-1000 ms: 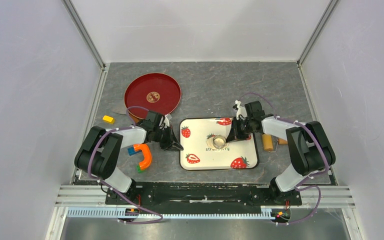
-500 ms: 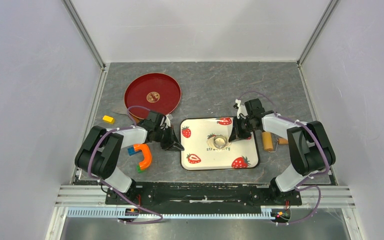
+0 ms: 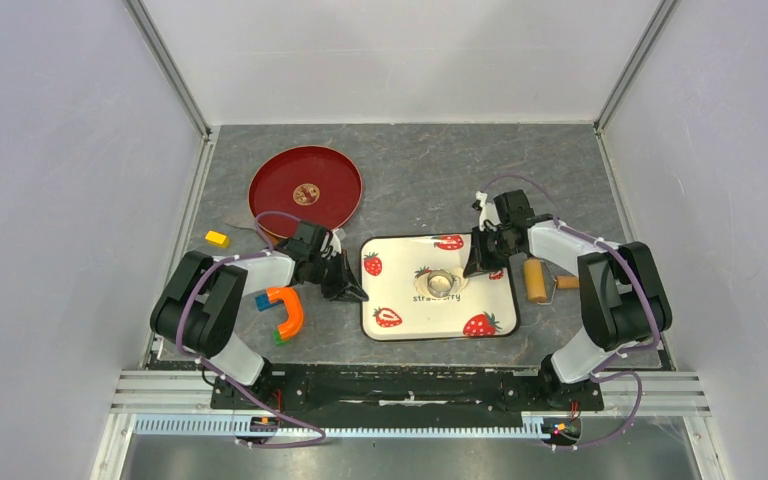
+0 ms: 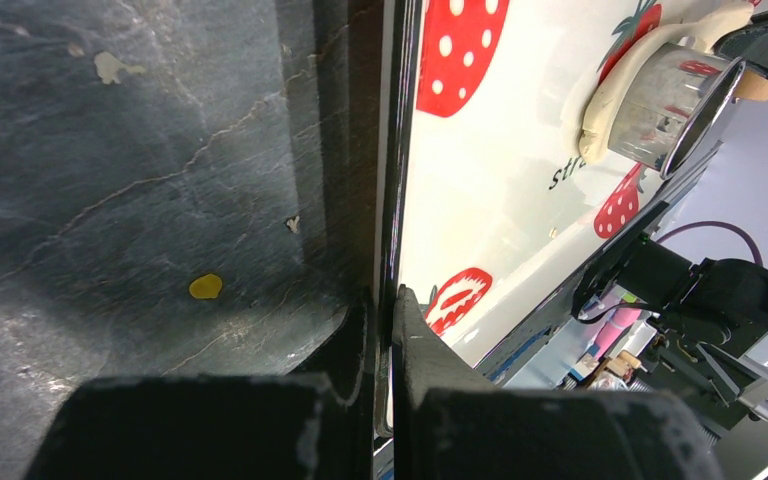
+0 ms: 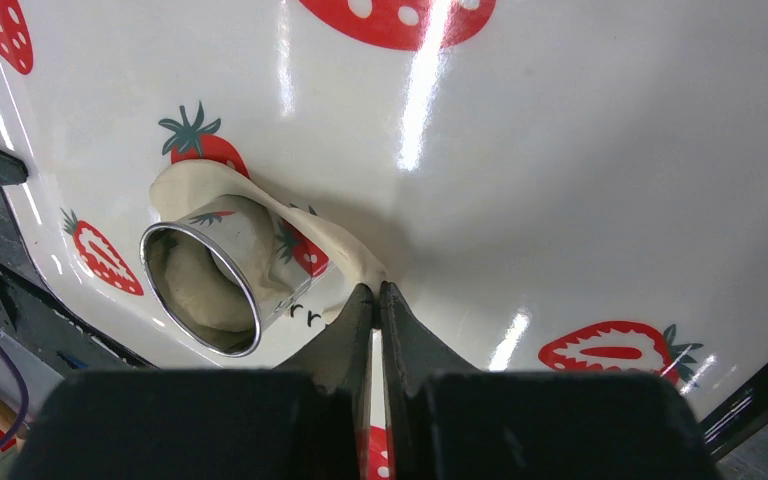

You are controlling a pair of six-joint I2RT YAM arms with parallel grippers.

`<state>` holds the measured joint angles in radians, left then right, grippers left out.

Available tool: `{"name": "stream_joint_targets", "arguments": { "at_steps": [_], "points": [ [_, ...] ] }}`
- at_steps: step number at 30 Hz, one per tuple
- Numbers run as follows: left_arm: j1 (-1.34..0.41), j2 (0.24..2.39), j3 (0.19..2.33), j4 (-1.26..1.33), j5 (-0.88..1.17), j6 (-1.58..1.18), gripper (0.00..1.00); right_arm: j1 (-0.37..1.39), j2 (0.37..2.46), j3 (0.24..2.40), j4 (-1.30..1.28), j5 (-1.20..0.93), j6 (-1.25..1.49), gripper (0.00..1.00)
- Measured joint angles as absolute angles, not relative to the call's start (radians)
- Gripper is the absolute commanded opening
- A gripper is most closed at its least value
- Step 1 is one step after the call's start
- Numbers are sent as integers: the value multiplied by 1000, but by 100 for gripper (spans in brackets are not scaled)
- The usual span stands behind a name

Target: Roll out the dumpling wrappers from the dough

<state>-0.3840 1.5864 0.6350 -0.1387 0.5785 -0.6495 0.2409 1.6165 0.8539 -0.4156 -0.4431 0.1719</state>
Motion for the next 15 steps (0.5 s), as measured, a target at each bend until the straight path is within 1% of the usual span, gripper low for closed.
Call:
{"name": "stream_joint_targets", "arguments": {
  "at_steps": [15],
  "points": [
    [-384,1591,641,-147,579,-649,2,238,1681,979,-480,-427,145,6]
  ]
}}
